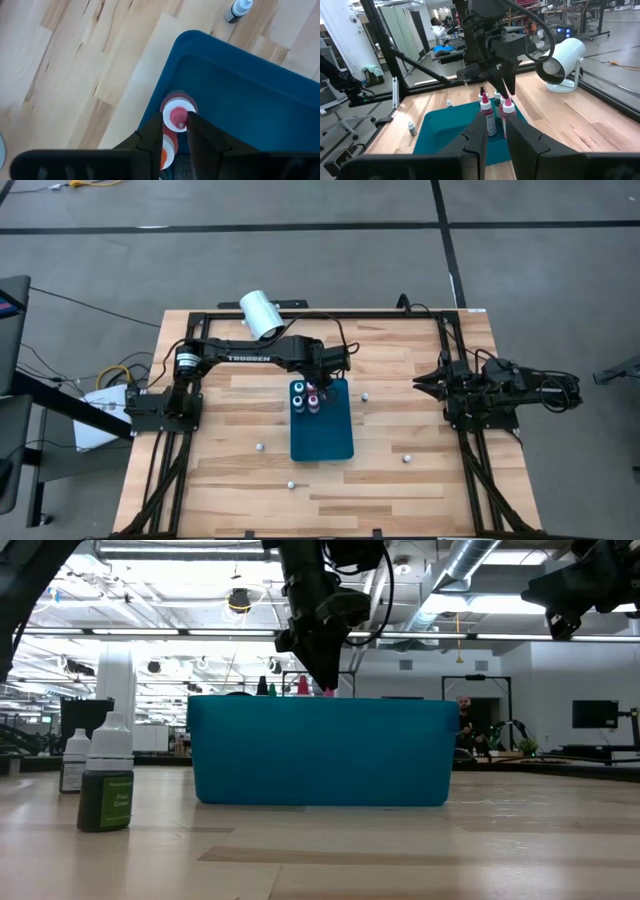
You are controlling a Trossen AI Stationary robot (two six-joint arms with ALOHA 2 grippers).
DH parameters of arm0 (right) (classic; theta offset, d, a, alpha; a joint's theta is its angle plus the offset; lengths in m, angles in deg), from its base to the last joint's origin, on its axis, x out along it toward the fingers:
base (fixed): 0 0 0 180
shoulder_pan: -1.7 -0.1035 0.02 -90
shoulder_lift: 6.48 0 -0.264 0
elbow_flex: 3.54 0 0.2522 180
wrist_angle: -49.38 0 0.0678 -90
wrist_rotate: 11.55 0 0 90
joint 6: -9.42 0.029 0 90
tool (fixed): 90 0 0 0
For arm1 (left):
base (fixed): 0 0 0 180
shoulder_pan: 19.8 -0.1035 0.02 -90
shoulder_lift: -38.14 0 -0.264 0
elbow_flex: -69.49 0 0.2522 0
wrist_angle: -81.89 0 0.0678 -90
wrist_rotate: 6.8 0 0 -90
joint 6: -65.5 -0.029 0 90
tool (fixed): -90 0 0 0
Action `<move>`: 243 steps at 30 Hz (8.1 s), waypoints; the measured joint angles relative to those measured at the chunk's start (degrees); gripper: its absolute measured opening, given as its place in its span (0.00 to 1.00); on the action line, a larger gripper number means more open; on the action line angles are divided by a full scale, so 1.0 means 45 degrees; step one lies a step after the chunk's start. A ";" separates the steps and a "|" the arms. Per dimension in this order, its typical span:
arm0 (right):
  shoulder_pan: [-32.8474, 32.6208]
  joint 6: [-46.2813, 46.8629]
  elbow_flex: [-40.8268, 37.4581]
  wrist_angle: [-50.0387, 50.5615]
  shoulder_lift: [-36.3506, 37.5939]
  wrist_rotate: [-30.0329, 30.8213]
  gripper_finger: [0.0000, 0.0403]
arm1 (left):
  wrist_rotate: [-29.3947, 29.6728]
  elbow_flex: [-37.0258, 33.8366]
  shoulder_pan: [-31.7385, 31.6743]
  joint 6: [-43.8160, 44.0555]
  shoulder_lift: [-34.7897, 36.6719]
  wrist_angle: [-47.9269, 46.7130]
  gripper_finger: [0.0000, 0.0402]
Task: Pick & Place food coloring
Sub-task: Put the large pink food coloring bottle into the blue bin, then put the middle left small black food coloring bottle into the blue bin
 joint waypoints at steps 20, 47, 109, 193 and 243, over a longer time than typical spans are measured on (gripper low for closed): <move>-0.0001 -0.0003 0.0000 -0.0005 -0.0001 -0.0005 0.15 | -0.0166 0.3756 0.0074 -0.0529 0.0087 -0.2838 0.20; -0.0011 -0.0005 0.0000 0.0063 0.0004 -0.0010 0.15 | 0.2134 -0.1515 0.4774 0.9002 0.5413 -0.6810 0.20; -0.0001 0.0903 0.0000 -0.0044 0.0001 0.0251 0.15 | -0.1272 -1.1968 0.6892 1.4056 0.5363 0.4592 0.43; -0.0001 0.0889 0.0000 0.0063 0.0002 0.0233 0.15 | 0.0043 -0.3269 0.4362 0.6341 0.2177 0.0091 0.17; -0.0001 0.0894 0.0000 0.0151 -0.0001 0.0243 0.15 | -0.0266 -0.3390 0.4211 0.3279 -0.0085 -0.0036 0.17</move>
